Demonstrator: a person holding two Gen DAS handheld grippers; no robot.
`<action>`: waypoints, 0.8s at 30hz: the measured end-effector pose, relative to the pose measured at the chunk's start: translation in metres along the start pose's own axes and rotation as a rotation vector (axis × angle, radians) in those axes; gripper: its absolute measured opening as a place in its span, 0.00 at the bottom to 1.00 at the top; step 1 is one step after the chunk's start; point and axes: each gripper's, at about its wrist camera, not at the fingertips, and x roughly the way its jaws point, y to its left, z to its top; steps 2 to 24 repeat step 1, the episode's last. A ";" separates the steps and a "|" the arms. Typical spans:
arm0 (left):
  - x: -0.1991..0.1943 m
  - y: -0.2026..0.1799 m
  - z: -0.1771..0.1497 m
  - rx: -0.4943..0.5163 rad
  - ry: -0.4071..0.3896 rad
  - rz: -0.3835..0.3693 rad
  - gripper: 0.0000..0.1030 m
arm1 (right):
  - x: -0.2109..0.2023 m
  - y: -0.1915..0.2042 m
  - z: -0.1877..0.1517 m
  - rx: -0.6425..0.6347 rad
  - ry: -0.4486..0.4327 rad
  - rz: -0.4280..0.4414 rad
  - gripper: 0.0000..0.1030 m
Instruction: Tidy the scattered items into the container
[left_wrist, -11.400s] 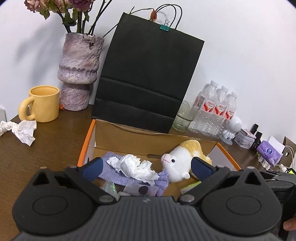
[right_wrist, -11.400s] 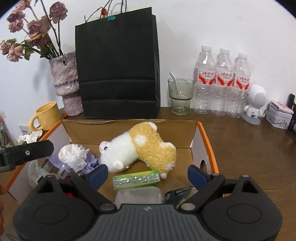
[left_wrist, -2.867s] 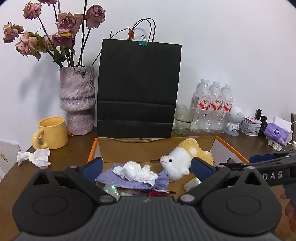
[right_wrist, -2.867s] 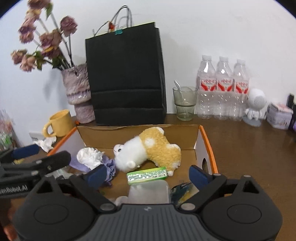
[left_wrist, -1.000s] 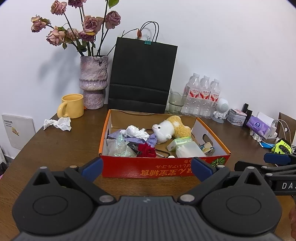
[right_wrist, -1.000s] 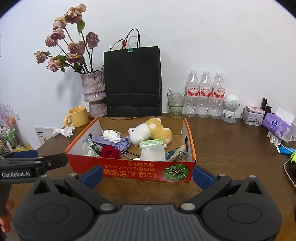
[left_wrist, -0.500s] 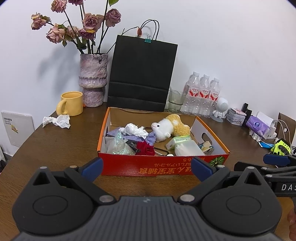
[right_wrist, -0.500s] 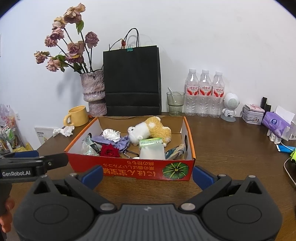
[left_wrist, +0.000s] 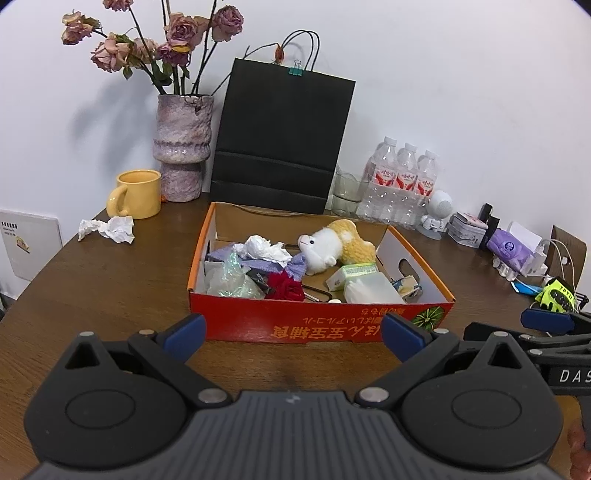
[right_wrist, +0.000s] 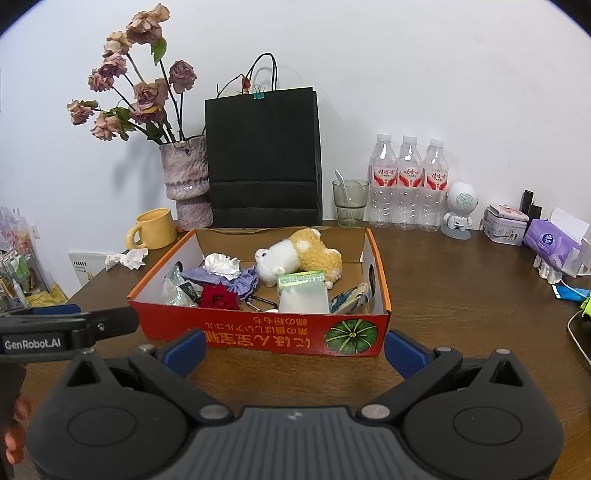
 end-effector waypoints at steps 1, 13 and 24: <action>0.001 -0.001 -0.001 0.005 0.005 0.009 1.00 | 0.000 0.000 0.000 0.000 0.001 0.000 1.00; 0.001 -0.001 -0.001 0.005 0.005 0.009 1.00 | 0.000 0.000 0.000 0.000 0.001 0.000 1.00; 0.001 -0.001 -0.001 0.005 0.005 0.009 1.00 | 0.000 0.000 0.000 0.000 0.001 0.000 1.00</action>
